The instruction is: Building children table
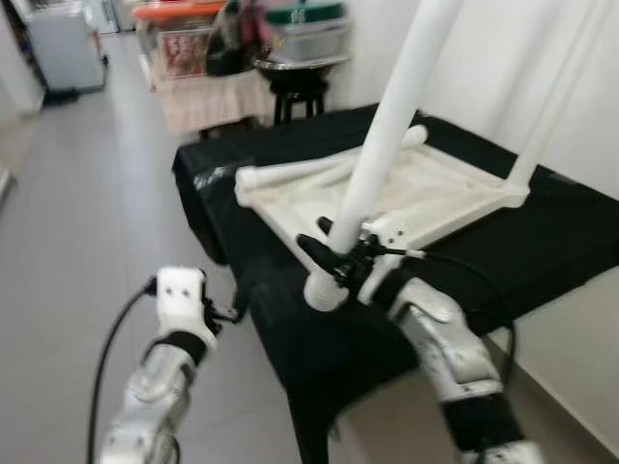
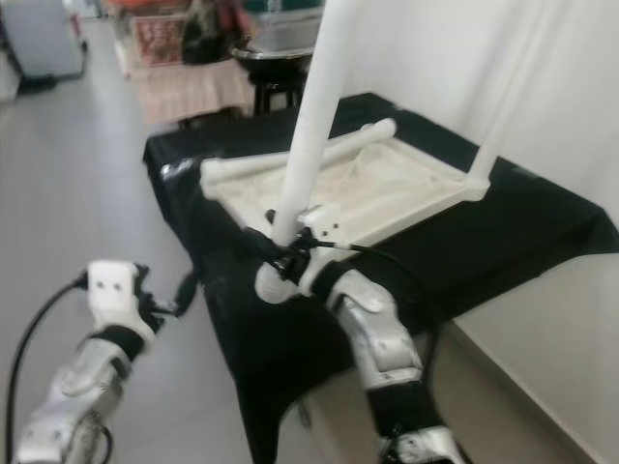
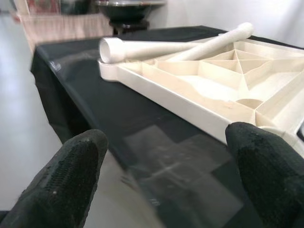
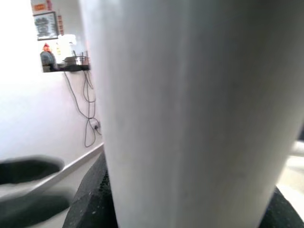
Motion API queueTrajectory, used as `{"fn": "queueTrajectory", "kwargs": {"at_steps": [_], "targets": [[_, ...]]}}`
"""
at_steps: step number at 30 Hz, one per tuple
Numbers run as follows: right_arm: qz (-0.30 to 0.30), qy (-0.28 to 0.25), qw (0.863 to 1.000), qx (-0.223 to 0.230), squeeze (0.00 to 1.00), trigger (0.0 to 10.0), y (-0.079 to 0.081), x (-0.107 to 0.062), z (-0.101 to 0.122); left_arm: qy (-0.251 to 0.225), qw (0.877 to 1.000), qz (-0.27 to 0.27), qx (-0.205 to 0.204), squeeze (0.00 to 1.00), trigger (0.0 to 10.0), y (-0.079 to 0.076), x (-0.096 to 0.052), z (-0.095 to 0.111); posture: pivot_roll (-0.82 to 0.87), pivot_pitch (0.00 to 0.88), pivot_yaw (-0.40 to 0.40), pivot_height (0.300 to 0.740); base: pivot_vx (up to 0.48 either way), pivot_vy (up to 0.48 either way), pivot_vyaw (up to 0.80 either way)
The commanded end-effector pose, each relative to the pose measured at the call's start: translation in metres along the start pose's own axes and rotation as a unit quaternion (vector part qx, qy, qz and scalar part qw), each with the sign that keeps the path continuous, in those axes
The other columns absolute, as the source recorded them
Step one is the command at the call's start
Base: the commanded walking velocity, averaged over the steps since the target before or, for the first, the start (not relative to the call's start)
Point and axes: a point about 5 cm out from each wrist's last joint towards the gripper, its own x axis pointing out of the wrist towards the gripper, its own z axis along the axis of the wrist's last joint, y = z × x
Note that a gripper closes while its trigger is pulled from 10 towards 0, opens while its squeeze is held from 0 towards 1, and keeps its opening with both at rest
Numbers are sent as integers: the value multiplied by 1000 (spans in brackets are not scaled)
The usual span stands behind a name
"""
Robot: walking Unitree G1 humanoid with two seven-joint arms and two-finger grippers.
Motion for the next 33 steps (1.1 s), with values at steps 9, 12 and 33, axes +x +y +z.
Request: {"fn": "queueTrajectory", "kwargs": {"at_steps": [9,12,33], "targets": [[81,-12,996,-21,0,10000,14,16,17,19,999,-18,34,0,10000,0,-6,-1,-28,0,9,740,0,-156,533],[97,2,995,-26,0,10000,12,17,16,28,998,-43,41,0,10000,-7,-10,-2,-22,0,4,740,0,-469,0],[117,43,991,-43,0,10000,17,18,6,43,995,-69,51,0,0,-14,-21,-4,-34,0,16,740,0,-134,0]]}}
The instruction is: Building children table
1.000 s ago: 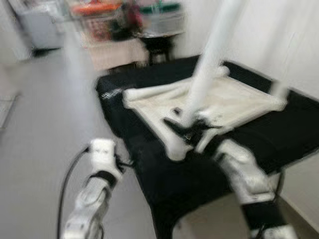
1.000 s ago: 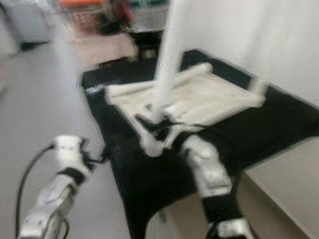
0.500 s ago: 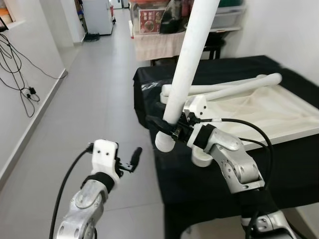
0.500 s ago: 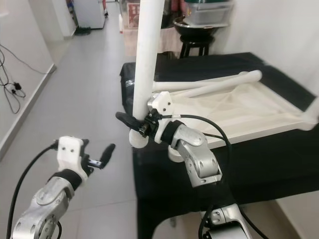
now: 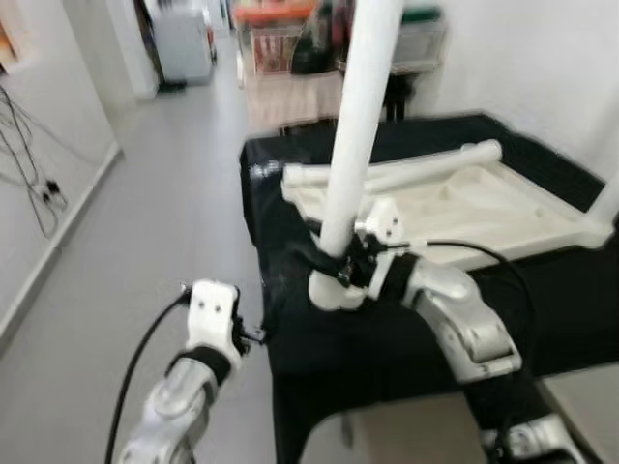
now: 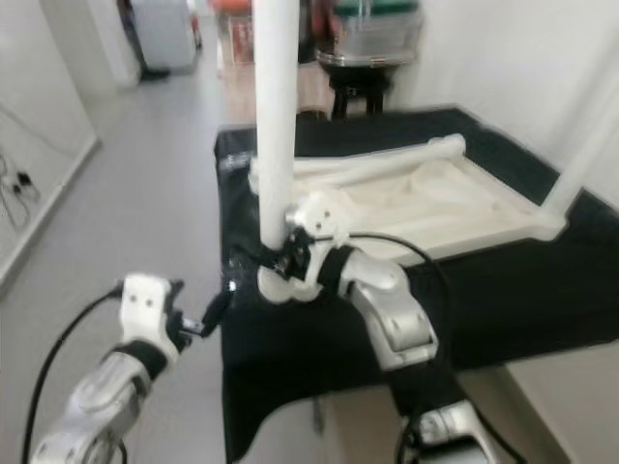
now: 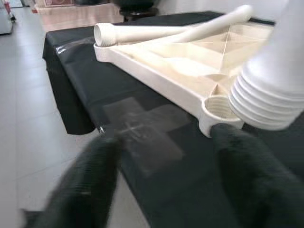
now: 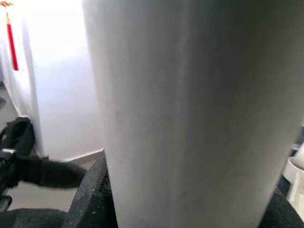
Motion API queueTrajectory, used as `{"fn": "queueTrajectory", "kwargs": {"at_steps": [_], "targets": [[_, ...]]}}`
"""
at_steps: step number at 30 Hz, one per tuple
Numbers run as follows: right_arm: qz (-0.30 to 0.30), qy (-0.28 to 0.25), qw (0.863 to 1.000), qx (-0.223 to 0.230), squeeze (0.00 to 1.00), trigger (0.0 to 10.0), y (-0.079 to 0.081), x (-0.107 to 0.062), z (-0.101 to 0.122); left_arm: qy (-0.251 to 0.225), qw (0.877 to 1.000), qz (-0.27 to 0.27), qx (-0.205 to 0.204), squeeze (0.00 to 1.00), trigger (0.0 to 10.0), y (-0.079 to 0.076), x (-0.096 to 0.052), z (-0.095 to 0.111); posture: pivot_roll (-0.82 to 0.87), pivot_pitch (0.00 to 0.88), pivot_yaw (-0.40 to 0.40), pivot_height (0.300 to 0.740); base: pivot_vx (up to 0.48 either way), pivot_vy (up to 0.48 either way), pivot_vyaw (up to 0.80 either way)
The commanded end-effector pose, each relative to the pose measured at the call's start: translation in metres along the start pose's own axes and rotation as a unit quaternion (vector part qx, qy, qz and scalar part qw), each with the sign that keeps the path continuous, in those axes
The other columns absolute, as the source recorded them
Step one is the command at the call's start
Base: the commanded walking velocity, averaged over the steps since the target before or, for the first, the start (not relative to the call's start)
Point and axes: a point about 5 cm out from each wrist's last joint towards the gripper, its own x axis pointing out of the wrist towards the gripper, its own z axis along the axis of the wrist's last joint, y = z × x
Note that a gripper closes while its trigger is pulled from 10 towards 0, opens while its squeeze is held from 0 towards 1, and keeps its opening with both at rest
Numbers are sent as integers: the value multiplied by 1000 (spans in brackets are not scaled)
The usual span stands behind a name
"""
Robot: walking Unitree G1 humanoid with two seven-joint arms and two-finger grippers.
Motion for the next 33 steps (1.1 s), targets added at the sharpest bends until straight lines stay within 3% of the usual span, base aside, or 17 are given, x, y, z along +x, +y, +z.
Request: {"fn": "queueTrajectory", "kwargs": {"at_steps": [1,5,9,11,15,21,26,31,32,33], "targets": [[3,0,1000,-5,0,10000,1,3,1,12,1000,-2,11,0,0,2,-3,-2,-34,0,16,740,0,0,0],[4,2,1000,-5,0,10000,1,4,1,17,1000,-9,17,0,0,0,-4,-3,-34,0,16,740,0,0,0],[-12,9,1000,-3,0,10000,-15,21,-2,35,998,-25,43,0,0,-4,-13,-3,-22,31,26,740,0,0,0],[-12,9,1000,-3,0,10000,-15,21,-2,35,998,-25,43,0,0,-4,-13,-3,-22,31,26,740,0,0,0],[-7,14,1000,2,0,10000,-29,27,1,40,997,-30,63,0,0,-7,-19,-1,-4,68,20,740,0,0,0],[78,5,997,20,0,10000,-51,24,25,35,994,-28,99,0,0,-8,-32,6,27,151,9,740,0,0,0],[142,-17,989,25,0,10000,-52,22,40,30,993,-33,107,0,0,-9,-41,11,52,198,15,740,0,0,0],[171,-19,985,15,0,10000,-52,22,45,29,993,-46,107,0,0,-11,-49,14,63,223,21,740,0,0,0],[181,-15,983,9,0,10000,-54,23,46,29,992,-58,105,0,10000,-14,-54,16,70,246,28,740,0,0,0],[181,-15,983,9,0,10000,-54,23,46,29,992,-58,105,0,10000,-14,-54,16,70,246,28,740,0,0,0]]}}
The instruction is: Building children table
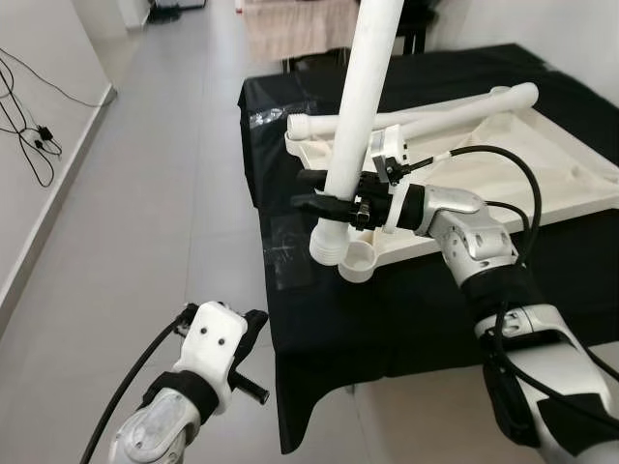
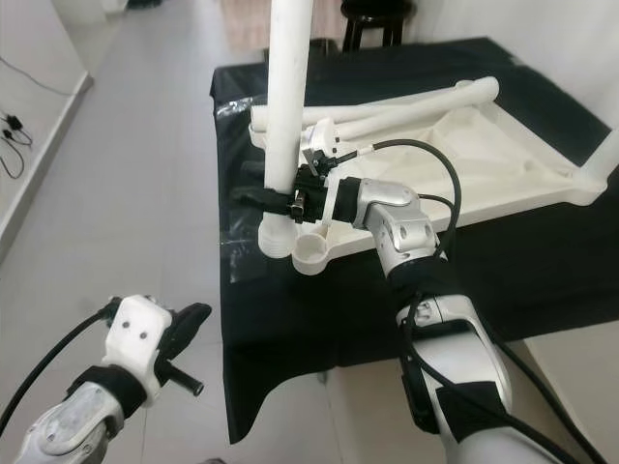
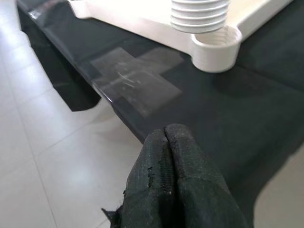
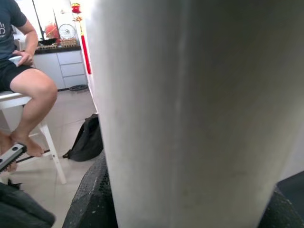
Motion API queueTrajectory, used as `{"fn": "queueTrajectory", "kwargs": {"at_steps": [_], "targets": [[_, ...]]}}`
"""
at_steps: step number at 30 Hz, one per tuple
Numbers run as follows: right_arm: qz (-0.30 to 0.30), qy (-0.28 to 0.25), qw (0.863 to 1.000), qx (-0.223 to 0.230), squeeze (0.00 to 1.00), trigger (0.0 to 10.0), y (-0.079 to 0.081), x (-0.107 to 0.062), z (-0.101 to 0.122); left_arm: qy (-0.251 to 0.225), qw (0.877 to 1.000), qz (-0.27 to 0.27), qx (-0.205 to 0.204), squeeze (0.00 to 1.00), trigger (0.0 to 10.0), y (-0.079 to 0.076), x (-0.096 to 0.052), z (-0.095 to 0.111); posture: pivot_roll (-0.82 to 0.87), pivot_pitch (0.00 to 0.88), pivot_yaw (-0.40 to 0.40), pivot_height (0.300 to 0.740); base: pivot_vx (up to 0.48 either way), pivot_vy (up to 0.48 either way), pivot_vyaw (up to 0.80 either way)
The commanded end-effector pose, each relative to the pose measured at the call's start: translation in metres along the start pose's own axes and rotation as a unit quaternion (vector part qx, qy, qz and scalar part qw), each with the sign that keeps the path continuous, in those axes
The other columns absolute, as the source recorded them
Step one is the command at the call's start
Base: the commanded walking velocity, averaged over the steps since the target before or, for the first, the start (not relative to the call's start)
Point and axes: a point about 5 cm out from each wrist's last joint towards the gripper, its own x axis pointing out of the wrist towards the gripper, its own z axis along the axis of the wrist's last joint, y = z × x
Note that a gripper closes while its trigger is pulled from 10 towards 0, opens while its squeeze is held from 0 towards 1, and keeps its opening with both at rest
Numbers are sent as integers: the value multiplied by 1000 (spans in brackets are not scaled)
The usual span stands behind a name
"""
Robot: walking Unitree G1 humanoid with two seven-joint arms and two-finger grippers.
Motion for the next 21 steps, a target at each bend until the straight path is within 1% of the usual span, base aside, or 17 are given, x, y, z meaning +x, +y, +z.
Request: {"fn": "queueTrajectory", "kwargs": {"at_steps": [1,2,5,6,7,9,10,11,13,15,18,21], "targets": [[27,4,999,-23,0,10000,-2,3,8,6,1000,-22,-5,0,10000,-5,-10,2,74,258,29,740,0,0,0],[27,4,999,-23,0,10000,-2,3,8,6,1000,-22,-5,0,10000,-5,-10,2,74,258,29,740,0,0,0],[32,14,999,-31,0,10000,-7,0,11,-1,999,-28,-25,0,10000,-7,-21,5,82,292,48,740,0,0,0],[32,14,999,-31,0,10000,-7,0,11,-1,999,-28,-25,0,10000,-7,-21,5,82,292,48,740,0,0,0],[32,15,999,-33,0,10000,-10,-3,14,0,999,-28,-29,0,10000,-7,-26,6,89,301,51,740,0,0,0],[32,15,999,-33,0,10000,-10,-3,14,0,999,-28,-29,0,10000,-7,-26,6,89,301,51,740,0,0,0],[33,15,999,-36,0,10000,-13,-9,18,0,999,-33,-22,0,10000,-7,-30,7,98,318,56,740,0,0,0],[33,15,999,-36,0,10000,-13,-9,18,0,999,-33,-22,0,10000,-7,-30,7,98,318,56,740,0,0,0],[54,15,998,-43,0,10000,-14,-22,26,2,999,-33,-18,0,10000,-11,-43,11,112,348,68,740,0,0,0],[54,15,998,-43,0,10000,-14,-22,26,2,999,-33,-18,0,10000,-11,-43,11,112,348,68,740,0,0,0],[83,21,995,-44,0,10000,-12,-29,29,5,999,-29,-23,0,10000,-11,-49,12,116,360,71,740,0,0,0],[102,25,994,-44,0,10000,-11,-31,30,5,999,-30,-26,0,10000,-12,-52,13,115,364,73,740,0,0,0]]}}
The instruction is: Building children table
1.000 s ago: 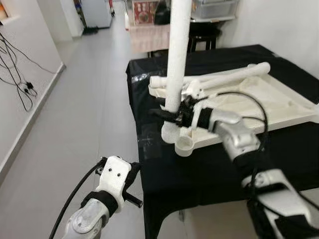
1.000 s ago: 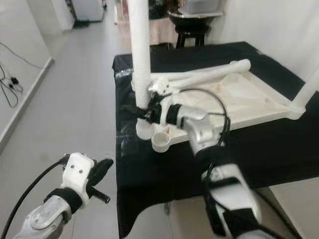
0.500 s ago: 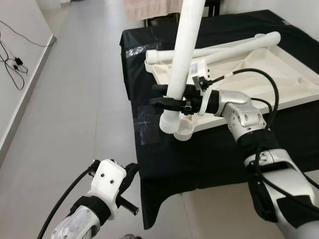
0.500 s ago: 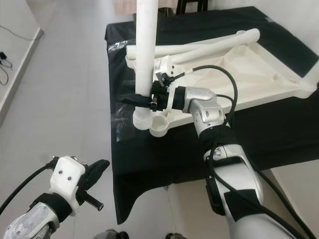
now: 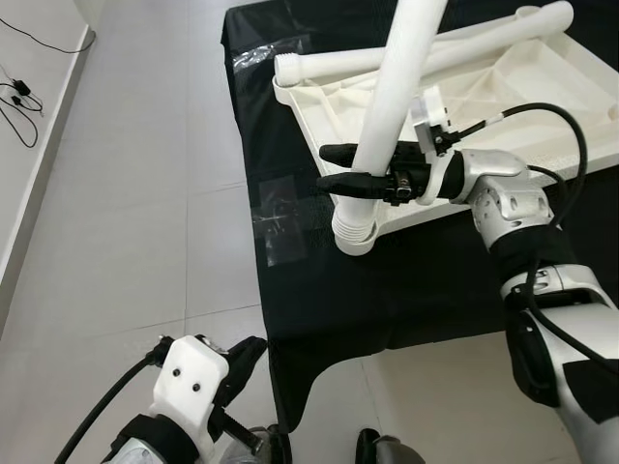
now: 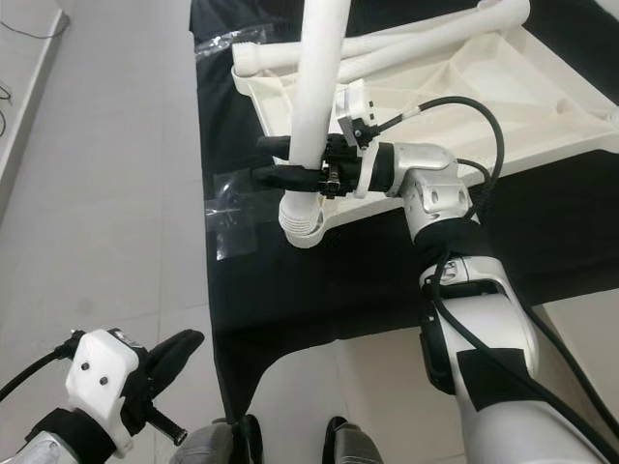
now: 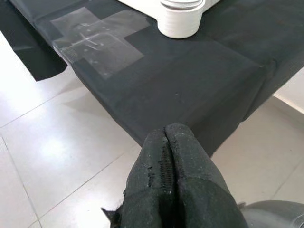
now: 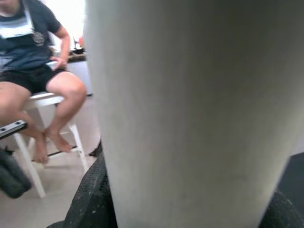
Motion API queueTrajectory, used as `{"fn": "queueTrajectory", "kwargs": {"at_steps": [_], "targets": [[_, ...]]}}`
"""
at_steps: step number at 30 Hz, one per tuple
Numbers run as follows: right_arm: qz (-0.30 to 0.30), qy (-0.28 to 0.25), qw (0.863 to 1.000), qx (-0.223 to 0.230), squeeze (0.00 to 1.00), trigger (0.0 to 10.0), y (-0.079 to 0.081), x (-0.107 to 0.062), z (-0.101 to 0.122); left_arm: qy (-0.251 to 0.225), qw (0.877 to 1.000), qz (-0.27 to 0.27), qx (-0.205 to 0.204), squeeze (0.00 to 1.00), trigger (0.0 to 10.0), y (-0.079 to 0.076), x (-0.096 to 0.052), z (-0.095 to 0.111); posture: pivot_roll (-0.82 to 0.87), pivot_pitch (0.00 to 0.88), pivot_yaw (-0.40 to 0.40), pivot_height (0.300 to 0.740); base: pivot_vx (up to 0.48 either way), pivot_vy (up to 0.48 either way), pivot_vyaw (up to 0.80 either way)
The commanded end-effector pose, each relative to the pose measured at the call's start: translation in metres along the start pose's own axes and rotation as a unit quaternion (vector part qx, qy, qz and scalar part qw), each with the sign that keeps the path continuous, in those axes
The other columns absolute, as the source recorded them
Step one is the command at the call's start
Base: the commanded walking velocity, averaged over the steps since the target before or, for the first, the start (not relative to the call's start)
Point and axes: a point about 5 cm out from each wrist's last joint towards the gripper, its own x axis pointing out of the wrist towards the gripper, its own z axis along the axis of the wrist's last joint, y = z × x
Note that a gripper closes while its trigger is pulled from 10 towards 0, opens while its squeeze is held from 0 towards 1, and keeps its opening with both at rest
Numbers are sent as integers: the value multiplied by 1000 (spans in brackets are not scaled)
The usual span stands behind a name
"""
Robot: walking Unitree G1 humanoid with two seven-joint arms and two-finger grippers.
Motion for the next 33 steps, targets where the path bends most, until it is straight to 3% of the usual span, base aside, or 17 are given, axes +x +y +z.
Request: {"fn": "queueTrajectory", "kwargs": {"at_steps": [1,7,10,17,23,28,33], "targets": [[32,21,999,18,0,10000,4,1,-9,15,1000,-5,0,0,10000,0,-6,-2,114,366,73,740,0,0,0],[54,41,998,8,0,10000,6,4,-10,15,1000,-7,-3,0,10000,-1,-6,-1,110,369,74,740,0,0,0],[104,98,989,-30,0,10000,12,18,-12,14,1000,-11,-6,0,10000,-2,-7,0,103,369,69,740,0,0,0],[135,119,982,-53,0,10000,14,29,-5,13,1000,-11,-8,0,10000,-2,-7,0,95,366,64,740,0,0,0],[174,155,969,-88,0,10000,18,41,5,10,1000,-11,-11,0,10000,-3,-5,0,78,354,50,740,0,0,0],[177,139,970,-88,0,10000,16,49,12,8,1000,-12,-13,0,10000,-3,-3,0,73,348,48,740,0,0,0],[142,100,982,-75,0,10000,8,54,10,7,1000,-12,-14,0,10000,-4,-1,-1,70,338,44,740,0,0,0]]}}
